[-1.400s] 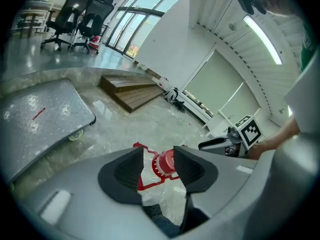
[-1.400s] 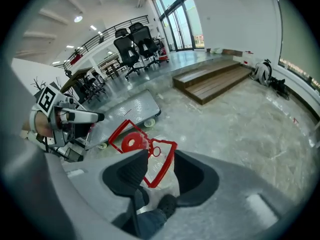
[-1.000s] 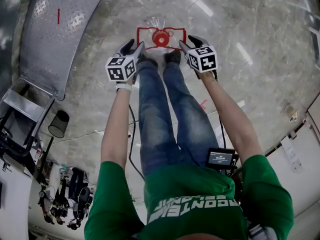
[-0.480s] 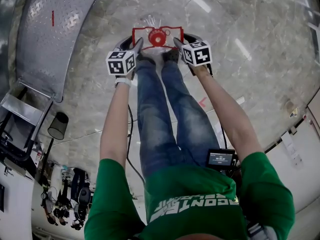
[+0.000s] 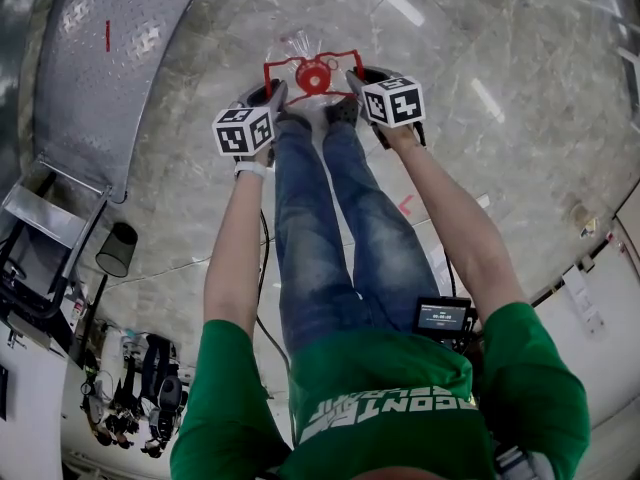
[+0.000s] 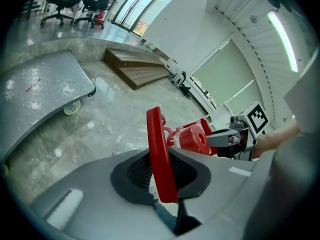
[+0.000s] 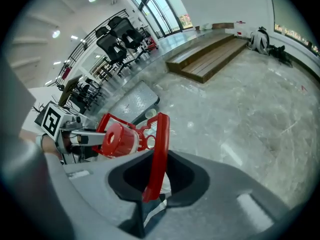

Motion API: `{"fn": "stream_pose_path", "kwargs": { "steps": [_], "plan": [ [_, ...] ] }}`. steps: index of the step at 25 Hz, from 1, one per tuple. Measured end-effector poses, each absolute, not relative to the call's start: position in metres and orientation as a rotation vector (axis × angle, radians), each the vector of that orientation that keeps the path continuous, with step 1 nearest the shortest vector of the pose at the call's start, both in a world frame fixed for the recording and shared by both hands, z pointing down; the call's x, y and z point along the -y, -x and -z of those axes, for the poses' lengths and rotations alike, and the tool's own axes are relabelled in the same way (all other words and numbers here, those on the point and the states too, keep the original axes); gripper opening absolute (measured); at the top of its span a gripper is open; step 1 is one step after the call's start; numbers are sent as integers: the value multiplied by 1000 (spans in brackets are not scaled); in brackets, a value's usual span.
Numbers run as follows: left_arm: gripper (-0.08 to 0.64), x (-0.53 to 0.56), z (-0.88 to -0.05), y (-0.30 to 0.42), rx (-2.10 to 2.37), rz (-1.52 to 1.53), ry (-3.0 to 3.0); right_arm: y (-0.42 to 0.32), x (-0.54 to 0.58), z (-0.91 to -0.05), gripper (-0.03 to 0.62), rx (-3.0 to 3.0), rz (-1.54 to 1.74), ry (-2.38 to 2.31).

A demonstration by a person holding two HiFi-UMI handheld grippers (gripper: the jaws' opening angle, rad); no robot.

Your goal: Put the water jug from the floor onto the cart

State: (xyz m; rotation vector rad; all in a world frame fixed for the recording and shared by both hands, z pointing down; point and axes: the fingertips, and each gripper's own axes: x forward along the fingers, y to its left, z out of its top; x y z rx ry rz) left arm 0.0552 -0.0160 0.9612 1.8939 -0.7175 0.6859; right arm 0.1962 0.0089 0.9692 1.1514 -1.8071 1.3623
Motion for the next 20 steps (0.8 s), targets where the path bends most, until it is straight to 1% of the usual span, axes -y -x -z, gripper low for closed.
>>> {"fn": "stream_pose_path", "kwargs": {
  "steps": [6,10,15,20],
  "plan": [
    [66,14,-938,-60,741,-592,-1875,-197,-5,-950,49,1862,-1338,-1118],
    [66,12,-909,-62,745,-532,-1875,-195,-5,-922,51,1924,-1327,-1089],
    [66,9,-854,-61,763,-503,-1907,-192,-1,-861,55,2017,-1247,-1055],
    [67,11,-767,-65,776,-437,-1965,-191,5,-775,64,2128,-1041,-997]
  ]
}}
